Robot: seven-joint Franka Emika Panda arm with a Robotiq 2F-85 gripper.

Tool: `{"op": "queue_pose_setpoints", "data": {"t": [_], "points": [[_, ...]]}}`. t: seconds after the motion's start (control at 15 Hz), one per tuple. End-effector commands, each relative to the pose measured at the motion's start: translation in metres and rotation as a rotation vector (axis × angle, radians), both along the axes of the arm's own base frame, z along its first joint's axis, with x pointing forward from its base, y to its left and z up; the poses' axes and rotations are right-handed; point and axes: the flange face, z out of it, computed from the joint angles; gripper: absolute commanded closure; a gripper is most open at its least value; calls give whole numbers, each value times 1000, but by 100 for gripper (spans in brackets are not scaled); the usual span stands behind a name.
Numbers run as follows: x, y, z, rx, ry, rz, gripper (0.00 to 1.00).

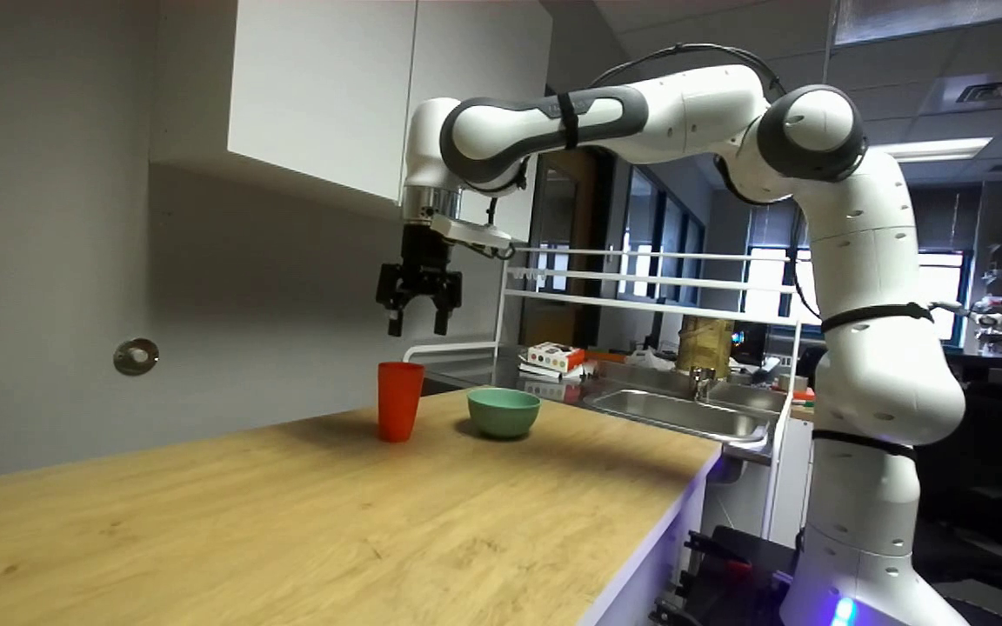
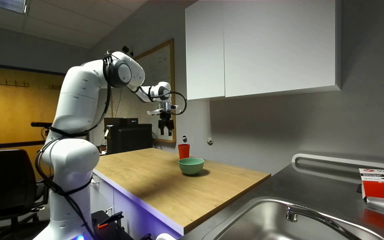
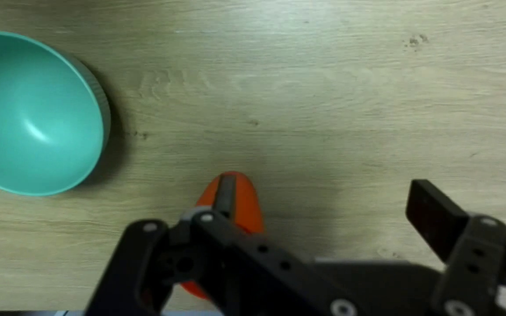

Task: Empty the cup into the bowl

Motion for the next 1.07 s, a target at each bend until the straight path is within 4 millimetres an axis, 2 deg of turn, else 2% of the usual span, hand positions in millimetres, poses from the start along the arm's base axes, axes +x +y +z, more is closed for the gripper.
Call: {"op": "queue_pose_setpoints", "data": {"t": [0.0, 0.47, 0.67, 1.0], "points": [[44, 10, 2, 11, 32, 5, 0], [96, 17, -23, 23, 90, 21, 0], [113, 12, -38, 40, 124, 23, 0], [130, -5, -57, 60, 168, 15, 0]]}}
